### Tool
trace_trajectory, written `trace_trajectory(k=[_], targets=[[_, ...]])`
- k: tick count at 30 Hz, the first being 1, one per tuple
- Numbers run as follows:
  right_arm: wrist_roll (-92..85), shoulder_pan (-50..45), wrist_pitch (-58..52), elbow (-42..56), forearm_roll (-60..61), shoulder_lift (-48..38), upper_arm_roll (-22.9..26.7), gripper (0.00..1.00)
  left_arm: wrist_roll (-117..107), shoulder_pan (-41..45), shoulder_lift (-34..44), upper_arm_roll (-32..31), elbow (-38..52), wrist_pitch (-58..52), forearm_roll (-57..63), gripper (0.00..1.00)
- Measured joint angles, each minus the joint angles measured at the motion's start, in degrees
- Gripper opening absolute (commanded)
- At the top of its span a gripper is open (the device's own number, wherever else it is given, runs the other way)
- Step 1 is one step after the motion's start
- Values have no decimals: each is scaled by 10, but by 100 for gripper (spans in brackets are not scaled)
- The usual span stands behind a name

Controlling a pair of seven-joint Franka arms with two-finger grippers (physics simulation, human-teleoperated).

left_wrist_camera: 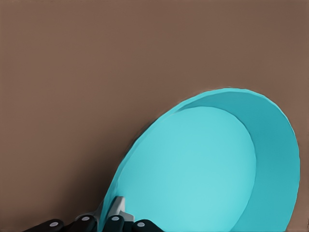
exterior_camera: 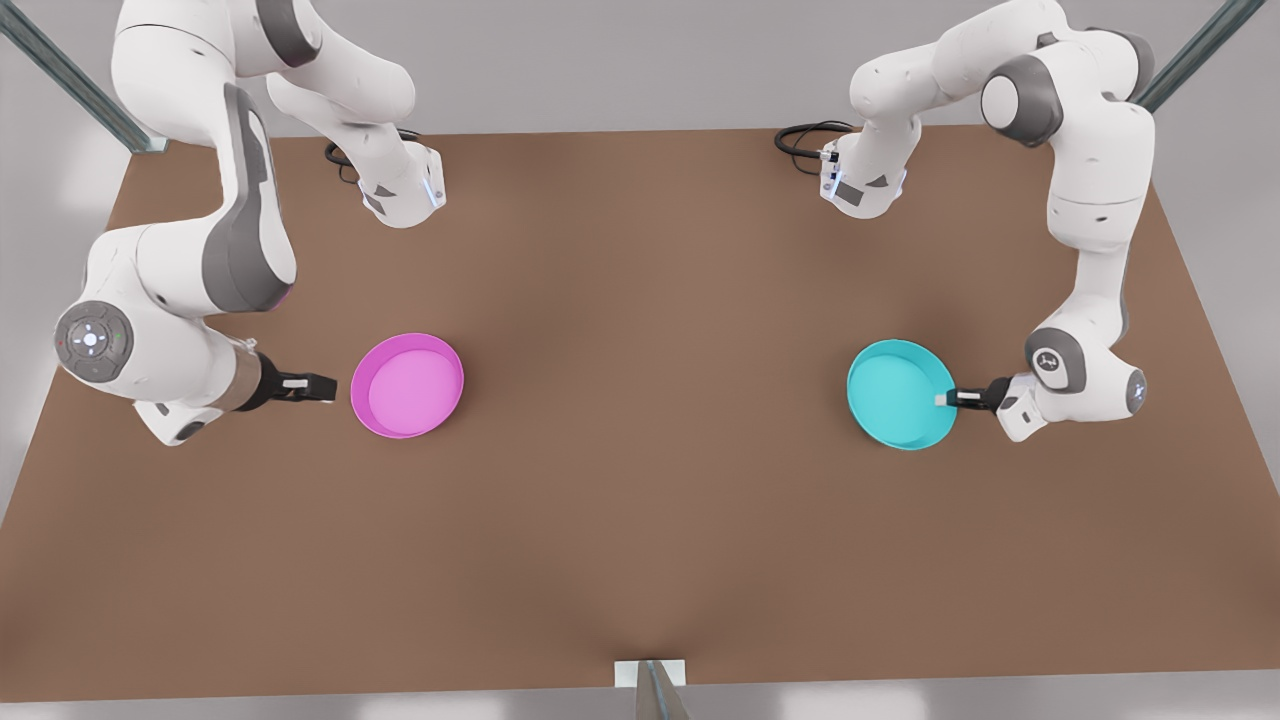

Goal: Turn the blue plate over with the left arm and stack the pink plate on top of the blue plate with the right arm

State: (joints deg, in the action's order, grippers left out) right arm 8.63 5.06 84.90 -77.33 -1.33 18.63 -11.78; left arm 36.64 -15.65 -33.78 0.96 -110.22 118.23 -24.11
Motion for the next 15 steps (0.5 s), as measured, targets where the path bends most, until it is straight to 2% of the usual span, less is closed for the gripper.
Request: trace_trajectory(k=[15], targets=[[-4, 0, -1, 0, -1, -1, 0, 100, 5, 28, 16, -1, 19, 0, 7, 21]])
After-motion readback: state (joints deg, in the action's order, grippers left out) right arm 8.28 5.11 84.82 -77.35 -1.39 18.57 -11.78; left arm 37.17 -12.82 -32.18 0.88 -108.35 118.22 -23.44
